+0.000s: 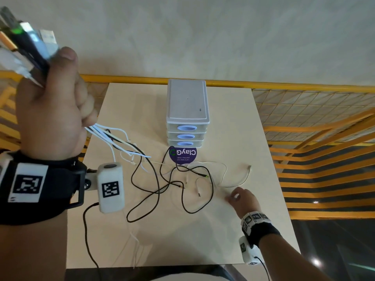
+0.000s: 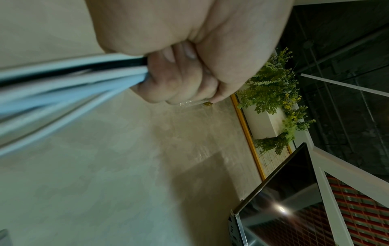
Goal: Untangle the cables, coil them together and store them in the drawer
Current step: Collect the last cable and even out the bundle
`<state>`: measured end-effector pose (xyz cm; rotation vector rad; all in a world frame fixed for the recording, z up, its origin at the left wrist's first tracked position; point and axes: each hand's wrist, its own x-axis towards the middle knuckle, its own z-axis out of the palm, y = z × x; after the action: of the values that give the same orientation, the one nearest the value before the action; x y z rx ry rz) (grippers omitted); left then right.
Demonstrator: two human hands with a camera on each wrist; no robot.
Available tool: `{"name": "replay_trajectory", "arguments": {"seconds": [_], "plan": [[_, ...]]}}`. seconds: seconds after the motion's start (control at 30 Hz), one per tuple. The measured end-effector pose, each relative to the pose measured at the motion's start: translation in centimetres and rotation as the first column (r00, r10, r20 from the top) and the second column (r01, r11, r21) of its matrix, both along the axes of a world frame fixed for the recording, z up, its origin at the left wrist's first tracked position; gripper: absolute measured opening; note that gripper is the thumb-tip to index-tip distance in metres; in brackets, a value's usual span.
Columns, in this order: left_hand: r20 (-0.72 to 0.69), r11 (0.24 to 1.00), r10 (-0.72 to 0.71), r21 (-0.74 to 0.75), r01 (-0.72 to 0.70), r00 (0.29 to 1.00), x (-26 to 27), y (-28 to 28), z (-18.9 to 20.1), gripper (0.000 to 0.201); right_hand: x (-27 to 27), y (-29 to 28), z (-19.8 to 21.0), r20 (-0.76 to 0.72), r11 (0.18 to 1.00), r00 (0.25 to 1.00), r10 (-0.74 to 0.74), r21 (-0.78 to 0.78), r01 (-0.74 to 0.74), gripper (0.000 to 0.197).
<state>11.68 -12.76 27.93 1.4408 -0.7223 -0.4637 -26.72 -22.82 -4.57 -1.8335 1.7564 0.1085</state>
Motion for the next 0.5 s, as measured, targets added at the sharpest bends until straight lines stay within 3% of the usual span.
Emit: {"name": "replay_trajectory", "arguments": {"seconds": [0.13, 0.23, 0.4, 0.5], "plan": [[-0.044, 0.998, -0.049, -0.046, 0.047, 0.998, 0.1, 0.0, -0.7, 0.053, 0.6, 0.1, 2.2, -0.131, 0.978, 0.972, 0.196, -0.041, -0.203, 0.022], [-0.081, 0.996, -0.061, -0.075, 0.055, 0.995, -0.1, 0.0, -0.8, 0.052, 1.2, -1.1, 6.6, -0.010, 0.976, 0.976, 0.219, -0.009, -0.219, 0.015], [-0.044, 0.990, -0.040, -0.137, 0.033, 0.998, -2.1, -0.3, -0.3, 0.050, 2.5, -2.4, 18.4, 0.168, 0.938, 0.947, 0.275, -0.262, -0.226, 0.008], [-0.040, 0.983, -0.061, -0.176, 0.053, 0.997, -3.0, -0.4, 0.1, 0.051, 3.1, -3.3, 23.2, 0.349, 0.917, 0.899, 0.263, -0.380, -0.121, 0.003]]}}
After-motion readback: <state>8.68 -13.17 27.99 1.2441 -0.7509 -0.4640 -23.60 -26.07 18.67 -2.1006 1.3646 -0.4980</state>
